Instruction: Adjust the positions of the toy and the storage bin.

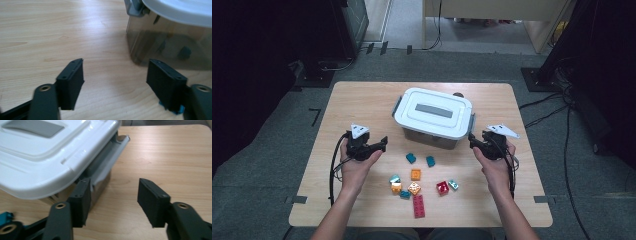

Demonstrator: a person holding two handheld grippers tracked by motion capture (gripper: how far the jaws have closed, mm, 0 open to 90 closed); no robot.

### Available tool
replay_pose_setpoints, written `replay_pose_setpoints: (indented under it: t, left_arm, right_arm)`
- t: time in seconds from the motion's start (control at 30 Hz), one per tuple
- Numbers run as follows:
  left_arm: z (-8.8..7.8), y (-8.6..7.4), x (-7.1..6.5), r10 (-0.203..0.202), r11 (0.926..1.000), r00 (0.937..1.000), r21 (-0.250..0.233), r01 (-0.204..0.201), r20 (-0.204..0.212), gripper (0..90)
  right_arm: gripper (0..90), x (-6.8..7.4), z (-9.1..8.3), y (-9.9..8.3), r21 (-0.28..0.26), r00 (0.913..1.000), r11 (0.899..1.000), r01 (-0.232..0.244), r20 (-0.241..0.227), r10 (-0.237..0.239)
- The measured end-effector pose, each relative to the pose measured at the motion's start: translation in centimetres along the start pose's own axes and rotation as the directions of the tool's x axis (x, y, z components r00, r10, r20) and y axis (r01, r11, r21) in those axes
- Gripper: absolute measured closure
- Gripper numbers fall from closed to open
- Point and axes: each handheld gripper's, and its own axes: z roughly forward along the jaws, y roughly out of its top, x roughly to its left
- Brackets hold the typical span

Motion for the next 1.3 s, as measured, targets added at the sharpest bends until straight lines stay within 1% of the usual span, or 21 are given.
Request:
replay_pose_setpoints:
  t: [0.03,0.07,0.13,0.2,0.23,0.3,0.37,0.47,0.53,0.6,0.63,0.67,0.77,0.83,0.87,0.9,1.0,1.07,1.17,1.2,1.3]
  left_arm:
    - [0.1,0.2,-0.1,-0.01,0.9999,0.9999,-0.007,0.01,-0.002,35.1]
    - [0.3,0.4,-0.1,-0.016,0.9997,0.9999,-0.017,0.016,0.002,38.5]
    - [0.5,0.7,-0.4,-0.015,0.9993,0.9998,-0.034,0.015,0.009,44.1]
    - [0.8,1.1,-0.8,-0.007,0.9989,0.9997,-0.046,0.008,0.022,49.6]
    - [0.9,1.2,-1.0,0.0,0.9986,0.9995,-0.052,0.002,0.03,51.4]
    - [1.3,1.6,-1.5,0.012,0.998,0.9994,-0.062,-0.01,0.032,55.8]
    - [1.6,1.8,-1.7,0.011,0.9976,0.9995,-0.069,-0.009,0.03,59.4]
    - [2.0,2.1,-1.8,0.012,0.9966,0.9998,-0.082,-0.011,0.013,64.7]
    - [2.3,2.2,-1.7,0.01,0.9961,0.9999,-0.088,-0.01,0.005,67.2]
    - [2.5,2.3,-1.6,0.01,0.9961,0.9999,-0.088,-0.01,0.002,67.9]
    - [2.6,2.3,-1.6,0.008,0.9962,1.0,-0.087,-0.008,0.0,68.0]
    - [2.8,2.3,-1.5,0.005,0.9963,1.0,-0.086,-0.005,0.001,68.2]
    - [3.0,2.3,-1.2,0.0,0.9963,1.0,-0.086,0.001,0.008,69.0]
    - [3.1,2.4,-1.0,0.0,0.9957,0.9998,-0.093,0.002,0.02,69.9]
    - [3.1,2.4,-1.0,0.002,0.9955,0.9998,-0.095,0.0,0.021,70.5]
    - [3.1,2.4,-1.0,0.003,0.9954,0.9998,-0.096,-0.001,0.021,71.3]
    - [3.1,2.5,-0.8,-0.009,0.9946,0.9998,-0.103,0.011,0.02,73.1]
    - [3.1,2.6,-0.6,-0.017,0.9935,0.9994,-0.112,0.02,0.031,73.2]
    - [3.2,2.6,-0.4,-0.024,0.9926,0.9994,-0.118,0.027,0.023,71.7]
    - [3.3,2.7,-0.4,-0.038,0.9919,0.9991,-0.121,0.039,0.018,71.1]
    - [3.4,2.8,-0.2,-0.064,0.9893,0.9976,-0.13,0.067,0.025,68.3]
  right_arm:
    - [52.3,0.1,0.1,0.2,-0.007,0.9997,1.0,-0.002,-0.023,0.002]
    - [56.1,0.2,0.3,0.3,-0.009,0.9994,1.0,-0.003,-0.036,0.003]
    - [59.2,0.3,0.6,0.5,-0.02,0.9995,1.0,-0.009,-0.03,0.008]
    - [64.9,0.1,1.1,0.5,-0.029,0.9989,0.999,-0.031,-0.038,0.03]
    - [66.0,0.1,1.3,0.5,-0.029,0.9985,0.999,-0.038,-0.04,0.037]
    - [71.3,0.0,1.6,0.5,-0.04,0.9968,0.998,-0.056,-0.059,0.054]
    - [72.0,-0.1,1.9,0.5,-0.05,0.9959,0.997,-0.06,-0.071,0.056]
    - [73.4,-0.3,2.3,0.5,-0.048,0.9927,0.995,-0.082,-0.092,0.078]
    - [74.3,-0.4,2.4,0.5,-0.047,0.9888,0.994,-0.103,-0.113,0.097]
    - [76.5,-0.6,2.5,0.5,-0.043,0.9844,0.991,-0.128,-0.127,0.122]
    - [76.8,-0.7,2.6,0.6,-0.038,0.9795,0.988,-0.149,-0.142,0.143]
    - [77.1,-0.7,2.6,0.6,-0.035,0.9774,0.987,-0.159,-0.147,0.152]
    - [77.9,-0.7,2.7,0.6,-0.036,0.9748,0.985,-0.169,-0.154,0.162]
    - [78.6,-0.7,2.7,0.6,-0.029,0.9702,0.982,-0.186,-0.163,0.179]
    - [79.0,-0.7,2.7,0.6,-0.029,0.9686,0.981,-0.19,-0.168,0.183]
    - [79.5,-0.7,2.7,0.5,-0.02,0.965,0.979,-0.204,-0.172,0.198]
    - [79.9,-0.6,2.8,0.5,-0.006,0.9579,0.975,-0.221,-0.189,0.216]
    - [79.8,-0.5,2.8,0.5,-0.009,0.9589,0.976,-0.215,-0.191,0.21]
    - [79.7,-0.5,2.8,0.5,-0.012,0.9597,0.977,-0.215,-0.188,0.209]
    - [79.7,-0.5,2.8,0.5,-0.014,0.96,0.977,-0.214,-0.187,0.208]
    - [79.7,-0.5,2.9,0.6,-0.012,0.9591,0.976,-0.217,-0.189,0.211]
